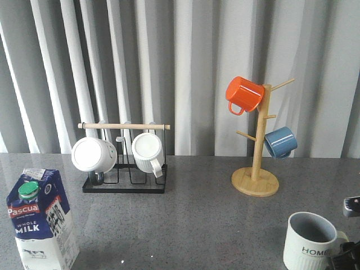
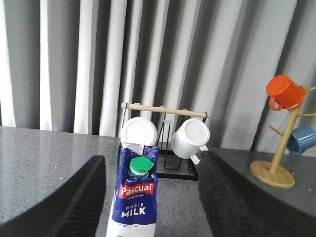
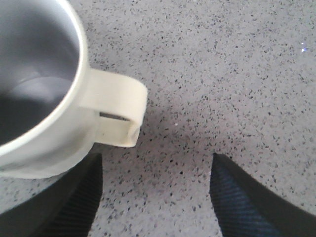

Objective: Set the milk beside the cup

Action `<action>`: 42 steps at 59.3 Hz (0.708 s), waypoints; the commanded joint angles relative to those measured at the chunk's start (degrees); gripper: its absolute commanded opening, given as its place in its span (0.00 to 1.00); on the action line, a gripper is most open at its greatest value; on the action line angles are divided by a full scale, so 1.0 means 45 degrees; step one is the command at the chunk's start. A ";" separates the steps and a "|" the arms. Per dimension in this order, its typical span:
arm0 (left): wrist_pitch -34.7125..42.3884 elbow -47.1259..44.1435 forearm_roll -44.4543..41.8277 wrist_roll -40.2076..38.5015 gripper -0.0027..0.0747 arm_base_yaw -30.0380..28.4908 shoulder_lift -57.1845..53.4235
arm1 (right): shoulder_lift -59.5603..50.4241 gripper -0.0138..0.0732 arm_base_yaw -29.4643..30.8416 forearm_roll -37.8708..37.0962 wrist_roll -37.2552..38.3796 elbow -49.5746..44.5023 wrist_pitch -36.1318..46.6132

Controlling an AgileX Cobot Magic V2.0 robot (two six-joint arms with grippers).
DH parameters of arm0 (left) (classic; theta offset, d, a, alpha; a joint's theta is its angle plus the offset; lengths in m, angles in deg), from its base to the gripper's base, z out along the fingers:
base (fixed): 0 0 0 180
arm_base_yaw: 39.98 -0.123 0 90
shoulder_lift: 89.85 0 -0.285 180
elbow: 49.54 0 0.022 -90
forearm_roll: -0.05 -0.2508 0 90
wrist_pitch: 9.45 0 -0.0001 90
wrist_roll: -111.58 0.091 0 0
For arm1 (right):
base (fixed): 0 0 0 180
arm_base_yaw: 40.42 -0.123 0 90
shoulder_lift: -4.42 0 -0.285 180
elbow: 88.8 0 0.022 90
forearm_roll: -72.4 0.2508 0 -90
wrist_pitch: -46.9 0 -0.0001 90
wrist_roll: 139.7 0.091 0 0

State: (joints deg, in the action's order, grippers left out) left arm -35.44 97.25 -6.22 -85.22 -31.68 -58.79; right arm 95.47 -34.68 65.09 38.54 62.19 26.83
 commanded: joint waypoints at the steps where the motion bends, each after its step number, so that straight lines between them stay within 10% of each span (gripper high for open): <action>1: 0.0973 0.0383 -0.0020 0.0031 0.57 0.0074 0.0208 | -0.0056 0.68 0.0121 -0.0137 -0.0088 0.0366 0.1101; 21: 0.0973 0.0383 -0.0020 0.0031 0.57 0.0074 0.0208 | 0.1037 0.66 0.0121 -0.0160 -0.0259 0.0366 0.3125; 42: 0.0973 0.0383 -0.0020 0.0031 0.57 0.0074 0.0208 | 0.1251 0.14 0.0121 -0.0128 -0.0989 0.0366 0.4201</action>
State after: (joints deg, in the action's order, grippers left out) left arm -35.49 97.25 -6.22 -85.22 -31.68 -58.79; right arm 102.93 -34.32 64.73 34.84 62.19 41.07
